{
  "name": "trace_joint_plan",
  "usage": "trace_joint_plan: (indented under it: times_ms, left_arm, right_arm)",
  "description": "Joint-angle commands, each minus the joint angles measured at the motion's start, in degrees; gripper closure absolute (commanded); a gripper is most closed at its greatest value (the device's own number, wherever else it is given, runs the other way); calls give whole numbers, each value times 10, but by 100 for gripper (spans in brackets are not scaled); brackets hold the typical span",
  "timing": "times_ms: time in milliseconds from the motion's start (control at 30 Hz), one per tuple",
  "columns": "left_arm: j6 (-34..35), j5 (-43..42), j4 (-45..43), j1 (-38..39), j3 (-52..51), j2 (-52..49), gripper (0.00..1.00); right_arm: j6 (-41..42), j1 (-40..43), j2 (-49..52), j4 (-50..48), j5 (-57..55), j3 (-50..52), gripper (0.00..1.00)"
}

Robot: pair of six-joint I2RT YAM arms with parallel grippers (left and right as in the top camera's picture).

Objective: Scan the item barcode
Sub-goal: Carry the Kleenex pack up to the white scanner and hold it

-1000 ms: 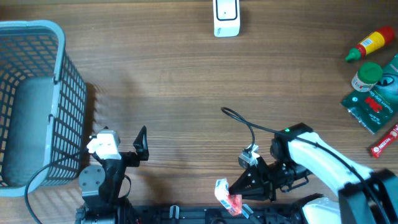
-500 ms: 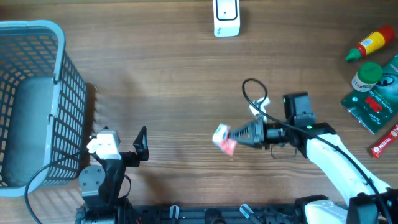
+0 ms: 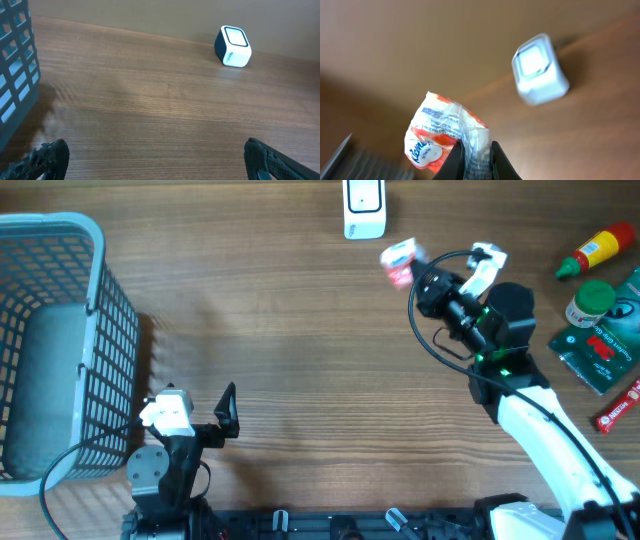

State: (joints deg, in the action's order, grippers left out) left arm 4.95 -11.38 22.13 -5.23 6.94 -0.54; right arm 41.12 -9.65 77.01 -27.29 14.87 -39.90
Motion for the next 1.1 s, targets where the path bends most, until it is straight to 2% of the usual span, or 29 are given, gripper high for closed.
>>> trace_joint_plan:
  times_ms: [0,100,167,300,467,600,767,867,1067]
  left_arm:
    - [-11,3,-2,3,-3,2,0]
    - [-11,3,-2,3,-3,2,0]
    - [-11,3,-2,3,-3,2,0]
    - [-11,3,-2,3,-3,2,0]
    - [-11,3,-2,3,-3,2,0]
    - [-11,3,-2,3,-3,2,0]
    - [-11,3,-2,3,-3,2,0]
    - [-11,3,-2,3,-3,2,0]
    - [-11,3,-2,3,-3,2,0]
  right_arm:
    - [-64,-5,75,-102,-98,-4,95]
    - [-87,-5,143,-188,-99,-20,95]
    - [-115,-5,186,-197,-105,-49,95]
    - [-178,-11,287,-174,-111,-157,95]
    - [-241,-26,375,-86,-114,-315,95]
    - [-273,-45,442,-51,-190,-403,95]
    - [-280,-62,530,-50,-208,-486,95]
    - [-281,-72,568,-50,-261,-524,95]
    - [-326,-82,591,-52,-296,-555,95]
